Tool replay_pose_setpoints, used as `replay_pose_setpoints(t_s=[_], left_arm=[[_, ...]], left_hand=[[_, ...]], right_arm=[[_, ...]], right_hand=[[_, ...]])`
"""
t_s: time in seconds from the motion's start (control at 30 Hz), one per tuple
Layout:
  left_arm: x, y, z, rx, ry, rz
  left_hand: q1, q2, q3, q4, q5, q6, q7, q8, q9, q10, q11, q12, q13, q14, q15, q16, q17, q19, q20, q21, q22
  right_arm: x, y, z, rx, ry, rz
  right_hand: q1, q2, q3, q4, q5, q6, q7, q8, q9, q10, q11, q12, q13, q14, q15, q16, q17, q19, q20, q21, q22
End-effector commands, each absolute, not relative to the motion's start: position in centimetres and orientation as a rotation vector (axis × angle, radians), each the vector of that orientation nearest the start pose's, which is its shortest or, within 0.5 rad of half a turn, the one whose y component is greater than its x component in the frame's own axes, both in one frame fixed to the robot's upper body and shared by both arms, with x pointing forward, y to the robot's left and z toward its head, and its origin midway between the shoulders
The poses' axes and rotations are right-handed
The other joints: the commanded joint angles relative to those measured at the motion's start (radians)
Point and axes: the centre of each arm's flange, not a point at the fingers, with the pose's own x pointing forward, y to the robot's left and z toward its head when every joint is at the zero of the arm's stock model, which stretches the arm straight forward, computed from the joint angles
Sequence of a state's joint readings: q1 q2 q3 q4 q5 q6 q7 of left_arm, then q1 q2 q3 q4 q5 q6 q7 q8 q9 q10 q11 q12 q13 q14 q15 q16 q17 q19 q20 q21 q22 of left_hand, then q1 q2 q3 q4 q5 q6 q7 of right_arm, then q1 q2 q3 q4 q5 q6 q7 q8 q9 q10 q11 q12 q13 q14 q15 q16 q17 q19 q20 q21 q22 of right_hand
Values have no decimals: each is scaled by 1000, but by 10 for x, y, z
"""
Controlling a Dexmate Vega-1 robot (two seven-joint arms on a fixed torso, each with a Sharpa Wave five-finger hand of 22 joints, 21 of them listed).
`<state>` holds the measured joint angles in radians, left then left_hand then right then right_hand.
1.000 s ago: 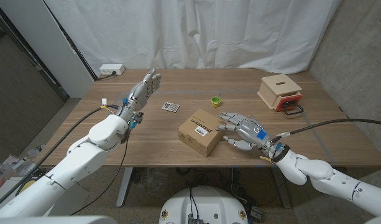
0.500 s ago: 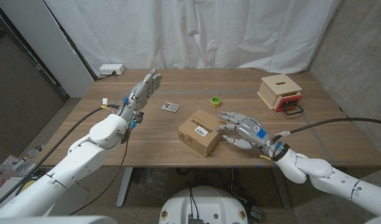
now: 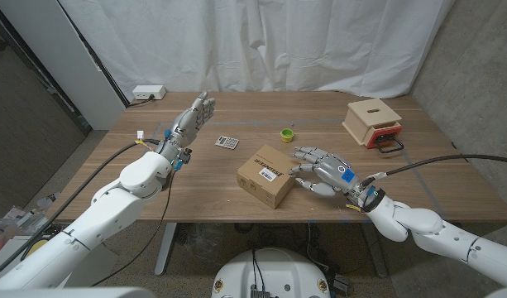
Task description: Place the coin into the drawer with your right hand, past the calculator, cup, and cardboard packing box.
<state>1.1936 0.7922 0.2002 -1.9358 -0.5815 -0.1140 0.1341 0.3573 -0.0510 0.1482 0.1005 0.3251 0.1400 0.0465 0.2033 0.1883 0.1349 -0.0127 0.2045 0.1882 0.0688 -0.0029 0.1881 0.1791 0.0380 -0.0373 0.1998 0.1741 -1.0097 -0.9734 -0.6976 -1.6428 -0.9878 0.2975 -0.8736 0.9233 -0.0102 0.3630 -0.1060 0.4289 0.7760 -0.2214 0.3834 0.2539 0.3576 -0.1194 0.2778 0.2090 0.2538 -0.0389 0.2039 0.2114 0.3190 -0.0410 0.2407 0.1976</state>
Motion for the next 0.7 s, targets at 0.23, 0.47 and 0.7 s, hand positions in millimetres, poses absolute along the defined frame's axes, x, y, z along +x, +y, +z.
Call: replay_pose_setpoints(t_s=[0.23, 0.47, 0.7], left_arm=[[525, 283, -2, 173, -651, -230], [526, 284, -3, 170, -651, -233], [527, 285, -4, 167, -648, -239]], left_hand=[[6, 7, -7, -2, 5, 10, -1, -2, 2, 4, -2, -1, 4, -4, -1, -1, 4, -1, 3, -2, 6], [6, 8, -8, -2, 5, 11, 0, -2, 2, 3, -2, -2, 4, -4, -1, -1, 4, -1, 2, -2, 6], [7, 8, -10, -2, 5, 10, -1, -2, 2, 3, -4, -2, 4, -4, 0, 0, 4, -1, 2, -2, 6]], right_arm=[[514, -220, -128, -1481, -1398, 49], [513, -216, -127, -1474, -1402, 46], [512, -214, -129, -1468, -1398, 38]], right_hand=[[-18, -9, -15, 2, -7, 9, 2, -1, -5, 8, 10, 9, 1, 7, -32, 6, 4, 5, -44, 4, 3], [-21, -16, -20, 1, -8, 13, 2, -2, -8, 10, 8, 9, 1, 10, -27, 6, 4, 4, -42, 4, 3], [-22, -16, -22, 1, -8, 23, 3, 1, -10, 16, 7, 11, 1, 16, -29, 7, 4, 8, -41, 5, 3]])
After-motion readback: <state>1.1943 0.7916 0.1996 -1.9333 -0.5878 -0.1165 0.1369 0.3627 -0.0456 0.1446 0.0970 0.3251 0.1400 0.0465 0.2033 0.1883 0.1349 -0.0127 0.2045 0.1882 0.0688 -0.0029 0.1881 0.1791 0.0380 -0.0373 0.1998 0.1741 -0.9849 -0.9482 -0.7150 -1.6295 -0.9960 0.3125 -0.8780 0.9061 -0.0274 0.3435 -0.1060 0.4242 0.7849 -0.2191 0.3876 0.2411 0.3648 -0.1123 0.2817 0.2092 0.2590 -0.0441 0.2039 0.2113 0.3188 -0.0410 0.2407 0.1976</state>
